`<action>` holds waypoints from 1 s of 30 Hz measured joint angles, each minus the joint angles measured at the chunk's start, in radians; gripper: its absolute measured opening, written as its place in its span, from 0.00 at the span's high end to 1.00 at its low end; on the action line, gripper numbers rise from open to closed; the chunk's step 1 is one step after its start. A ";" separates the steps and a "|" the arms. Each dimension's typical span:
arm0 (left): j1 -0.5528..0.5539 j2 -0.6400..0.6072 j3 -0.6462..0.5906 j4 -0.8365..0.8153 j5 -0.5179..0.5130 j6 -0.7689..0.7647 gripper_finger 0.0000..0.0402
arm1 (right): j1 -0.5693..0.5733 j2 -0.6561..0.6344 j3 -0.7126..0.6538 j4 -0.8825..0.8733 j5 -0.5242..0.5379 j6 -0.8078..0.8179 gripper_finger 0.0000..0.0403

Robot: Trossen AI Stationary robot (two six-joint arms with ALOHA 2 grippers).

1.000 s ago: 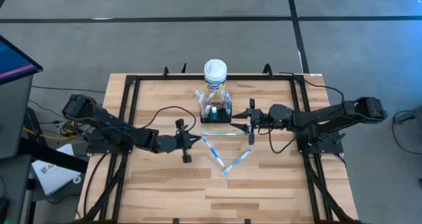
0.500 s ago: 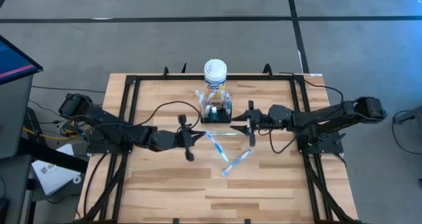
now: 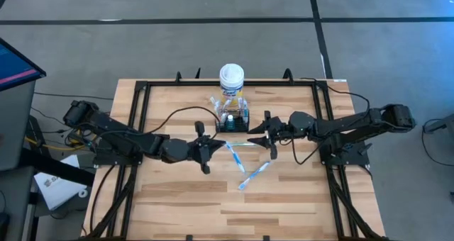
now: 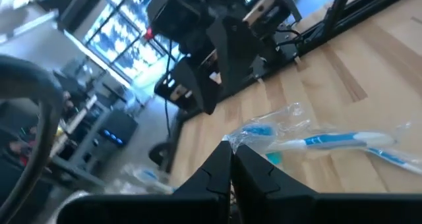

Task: Pick & Place toothbrushing station
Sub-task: Put the blue toothbrush into the black wire organizer

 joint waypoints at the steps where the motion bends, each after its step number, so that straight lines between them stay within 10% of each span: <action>1: -0.004 0.000 0.005 0.000 0.000 0.025 1.00 | 0.004 0.001 0.006 0.001 -0.004 0.004 0.67; 30: -0.049 0.110 0.068 -0.002 -0.073 0.243 1.00 | 0.006 0.262 0.199 -0.034 -0.294 0.079 0.67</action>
